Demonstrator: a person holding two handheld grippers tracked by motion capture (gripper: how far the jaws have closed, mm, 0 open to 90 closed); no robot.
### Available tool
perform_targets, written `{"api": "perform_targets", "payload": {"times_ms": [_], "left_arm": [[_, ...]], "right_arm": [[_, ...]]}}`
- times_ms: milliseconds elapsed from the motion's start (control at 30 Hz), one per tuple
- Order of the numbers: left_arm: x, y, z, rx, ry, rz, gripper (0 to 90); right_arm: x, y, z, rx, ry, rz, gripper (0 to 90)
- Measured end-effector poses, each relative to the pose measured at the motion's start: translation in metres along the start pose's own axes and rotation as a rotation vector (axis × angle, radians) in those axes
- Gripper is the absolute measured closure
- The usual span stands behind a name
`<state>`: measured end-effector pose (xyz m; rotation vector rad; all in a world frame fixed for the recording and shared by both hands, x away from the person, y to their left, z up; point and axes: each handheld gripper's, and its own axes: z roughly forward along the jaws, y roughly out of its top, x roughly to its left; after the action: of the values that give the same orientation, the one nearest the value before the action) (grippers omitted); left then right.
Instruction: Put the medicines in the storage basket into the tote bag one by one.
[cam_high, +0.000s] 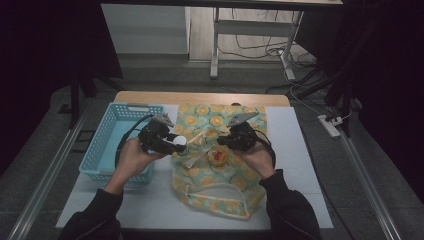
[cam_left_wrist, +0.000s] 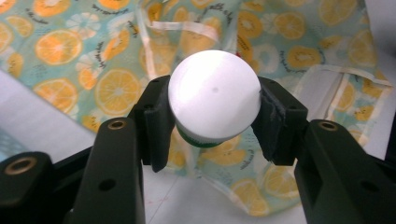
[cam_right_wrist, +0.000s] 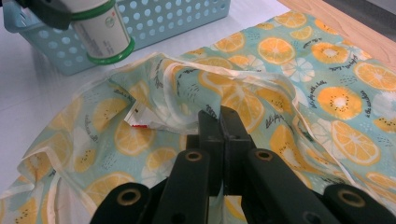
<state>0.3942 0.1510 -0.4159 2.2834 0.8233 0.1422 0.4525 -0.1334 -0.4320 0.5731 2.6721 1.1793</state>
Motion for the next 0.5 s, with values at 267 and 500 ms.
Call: {"api": "perform_targets", "payload": {"times_ms": [267, 500], "left_arm": [[-0.012, 0.005, 0.011, 0.000, -0.024, 0.031, 50.7], [-0.022, 0.011, 0.025, 0.008, -0.047, 0.058, 50.7]], "right_arm": [[0.000, 0.000, 0.000, -0.002, -0.002, 0.005, 89.1], [0.000, -0.001, 0.002, 0.001, -0.003, 0.005, 89.1]]}}
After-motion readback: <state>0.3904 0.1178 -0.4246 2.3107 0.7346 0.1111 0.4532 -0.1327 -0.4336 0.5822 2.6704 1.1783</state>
